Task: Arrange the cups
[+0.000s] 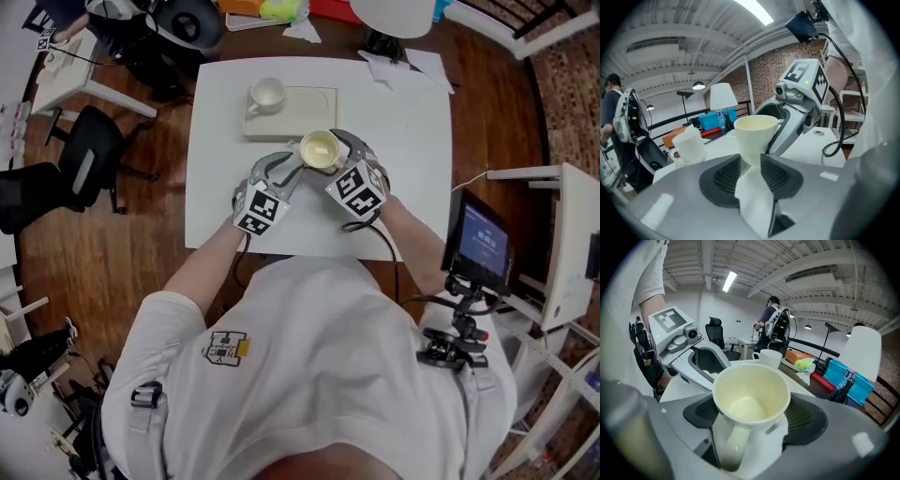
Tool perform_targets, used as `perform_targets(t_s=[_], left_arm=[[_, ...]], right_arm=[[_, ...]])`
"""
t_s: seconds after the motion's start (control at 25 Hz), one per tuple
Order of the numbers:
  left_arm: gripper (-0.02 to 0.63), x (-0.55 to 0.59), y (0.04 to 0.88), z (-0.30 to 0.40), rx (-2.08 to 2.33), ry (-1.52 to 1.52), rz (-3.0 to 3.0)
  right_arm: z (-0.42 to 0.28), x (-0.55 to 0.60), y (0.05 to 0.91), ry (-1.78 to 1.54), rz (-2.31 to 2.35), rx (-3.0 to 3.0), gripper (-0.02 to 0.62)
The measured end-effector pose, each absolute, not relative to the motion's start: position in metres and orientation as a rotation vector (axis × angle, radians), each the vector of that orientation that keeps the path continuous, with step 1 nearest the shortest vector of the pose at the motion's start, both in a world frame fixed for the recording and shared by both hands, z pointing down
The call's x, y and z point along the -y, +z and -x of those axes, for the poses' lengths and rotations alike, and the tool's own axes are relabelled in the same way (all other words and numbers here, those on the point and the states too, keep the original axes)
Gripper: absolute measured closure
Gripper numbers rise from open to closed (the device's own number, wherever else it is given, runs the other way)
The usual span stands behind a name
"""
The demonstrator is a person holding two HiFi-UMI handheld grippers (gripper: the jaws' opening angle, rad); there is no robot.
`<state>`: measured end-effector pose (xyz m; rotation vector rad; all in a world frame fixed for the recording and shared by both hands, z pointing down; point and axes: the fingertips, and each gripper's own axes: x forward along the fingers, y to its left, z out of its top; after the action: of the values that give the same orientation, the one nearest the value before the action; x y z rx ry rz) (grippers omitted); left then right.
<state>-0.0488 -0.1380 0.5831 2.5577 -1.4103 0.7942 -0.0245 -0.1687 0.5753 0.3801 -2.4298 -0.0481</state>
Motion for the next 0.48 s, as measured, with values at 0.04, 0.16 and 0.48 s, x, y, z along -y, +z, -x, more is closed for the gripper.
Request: perform_targets(t_s=[0.04,0.16,0.48], left_arm=[[0.472,0.144,0.573,0.052,1.445,0.767,-2.557],[0.472,0.168,0.55,0.063,1.547,0.668,-2.521],[0.492,0.222,0.528,0.079,1.647,0.697,-2.483]], right_arm=[[0.027,0.175,0.565,-0.057,-0.392,2.438,0.17],[0.036,0.2,0.546,-0.083,-0.426,2.448,0.17],[0.058,0.255,0.54,-0.069,-0.455,2.444,0.169]])
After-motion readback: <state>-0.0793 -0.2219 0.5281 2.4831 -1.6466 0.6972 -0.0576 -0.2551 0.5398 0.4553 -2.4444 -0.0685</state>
